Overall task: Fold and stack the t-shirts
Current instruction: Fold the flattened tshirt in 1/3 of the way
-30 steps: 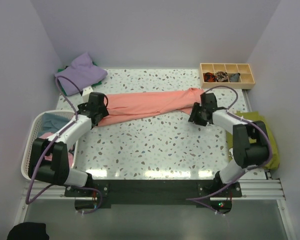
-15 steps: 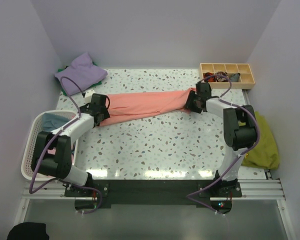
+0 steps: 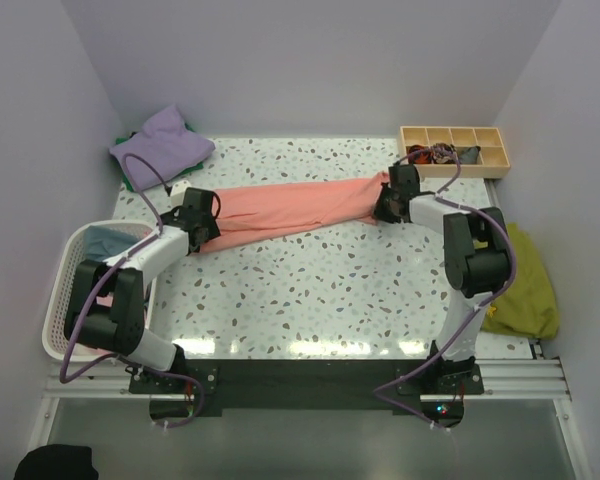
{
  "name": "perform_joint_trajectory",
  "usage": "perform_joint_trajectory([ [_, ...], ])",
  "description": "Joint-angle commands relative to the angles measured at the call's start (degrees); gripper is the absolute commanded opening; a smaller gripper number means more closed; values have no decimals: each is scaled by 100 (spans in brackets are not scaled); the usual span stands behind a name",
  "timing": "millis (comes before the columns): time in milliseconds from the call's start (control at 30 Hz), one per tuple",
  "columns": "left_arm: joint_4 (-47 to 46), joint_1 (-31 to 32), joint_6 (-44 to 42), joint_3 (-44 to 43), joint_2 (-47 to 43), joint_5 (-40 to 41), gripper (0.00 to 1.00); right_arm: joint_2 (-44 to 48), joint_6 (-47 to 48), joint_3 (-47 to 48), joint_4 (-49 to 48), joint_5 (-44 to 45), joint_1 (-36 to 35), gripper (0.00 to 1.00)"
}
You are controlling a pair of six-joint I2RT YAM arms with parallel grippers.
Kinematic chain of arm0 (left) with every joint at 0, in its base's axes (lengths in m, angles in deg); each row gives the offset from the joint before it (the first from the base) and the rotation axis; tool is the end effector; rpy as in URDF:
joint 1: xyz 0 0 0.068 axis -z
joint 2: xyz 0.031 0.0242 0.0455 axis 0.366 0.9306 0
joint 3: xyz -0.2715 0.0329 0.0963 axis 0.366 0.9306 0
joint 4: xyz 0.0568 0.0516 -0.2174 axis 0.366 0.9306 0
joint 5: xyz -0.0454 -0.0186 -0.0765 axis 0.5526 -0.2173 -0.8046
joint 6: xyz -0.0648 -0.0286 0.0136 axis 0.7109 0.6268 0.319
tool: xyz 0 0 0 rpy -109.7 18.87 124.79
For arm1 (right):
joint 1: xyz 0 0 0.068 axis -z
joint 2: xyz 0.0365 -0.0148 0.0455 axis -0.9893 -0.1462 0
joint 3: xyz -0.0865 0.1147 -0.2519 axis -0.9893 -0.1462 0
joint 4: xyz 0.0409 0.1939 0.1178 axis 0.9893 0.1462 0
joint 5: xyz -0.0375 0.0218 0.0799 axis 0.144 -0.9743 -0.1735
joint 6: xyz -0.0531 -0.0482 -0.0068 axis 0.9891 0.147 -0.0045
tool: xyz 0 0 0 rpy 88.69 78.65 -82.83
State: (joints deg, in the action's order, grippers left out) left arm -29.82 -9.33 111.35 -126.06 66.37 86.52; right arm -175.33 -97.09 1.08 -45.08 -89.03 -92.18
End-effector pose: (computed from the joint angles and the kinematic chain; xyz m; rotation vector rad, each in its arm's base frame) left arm 0.2807 -0.0308 0.2121 -0.6294 2.2890 0.2681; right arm 0.4024 0.0745 0.1752 0.3855 2.4197 0.2904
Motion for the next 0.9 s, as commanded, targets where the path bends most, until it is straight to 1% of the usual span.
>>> perform_joint_trajectory([
  [0, -115, 25, -87, -161, -76, 148, 74, 760, 223, -628, 479, 43, -83, 0],
  [33, -115, 25, -87, -161, -137, 140, 74, 1170, 249, -717, 540, 43, -92, 0],
  [100, -98, 34, -95, -179, -199, 96, 74, 1585, 364, -989, 856, 34, -101, 0],
  [133, -54, 25, -96, -187, -278, 78, 73, 1962, 373, -1086, 944, 43, -110, 0],
  [233, -10, 51, -87, -152, -444, 17, 73, 2709, 364, -1411, 1375, 35, -110, 0],
  [367, 69, 209, -60, -74, -673, 8, 73, 3483, 268, -1781, 1972, 35, -119, 0],
  [433, 122, 271, -60, -56, -814, 17, 73, 3696, 223, -1974, 2148, -62, -119, 0],
  [467, 148, 315, -52, -30, -849, -1, 73, 3862, 189, -2027, 2315, -184, -119, 0],
  [633, 219, 412, -34, 164, -1201, -142, 73, 4451, -22, -2712, 2413, -791, -136, 0],
  [733, 227, 464, -25, 304, -1438, -168, 73, 5110, -128, -3003, 2745, -1072, -154, 0],
  [767, 236, 482, -17, 331, -1482, -212, 73, 5303, -154, -3029, 2851, -1169, -145, 0],
  [800, 245, 482, -16, 348, -1569, -238, 73, 5767, -224, -3029, 2965, -1274, -145, 0],
  [867, 219, 500, -8, 401, -1667, -326, 73, 6208, -339, -2986, 3308, -1372, -145, 0],
])
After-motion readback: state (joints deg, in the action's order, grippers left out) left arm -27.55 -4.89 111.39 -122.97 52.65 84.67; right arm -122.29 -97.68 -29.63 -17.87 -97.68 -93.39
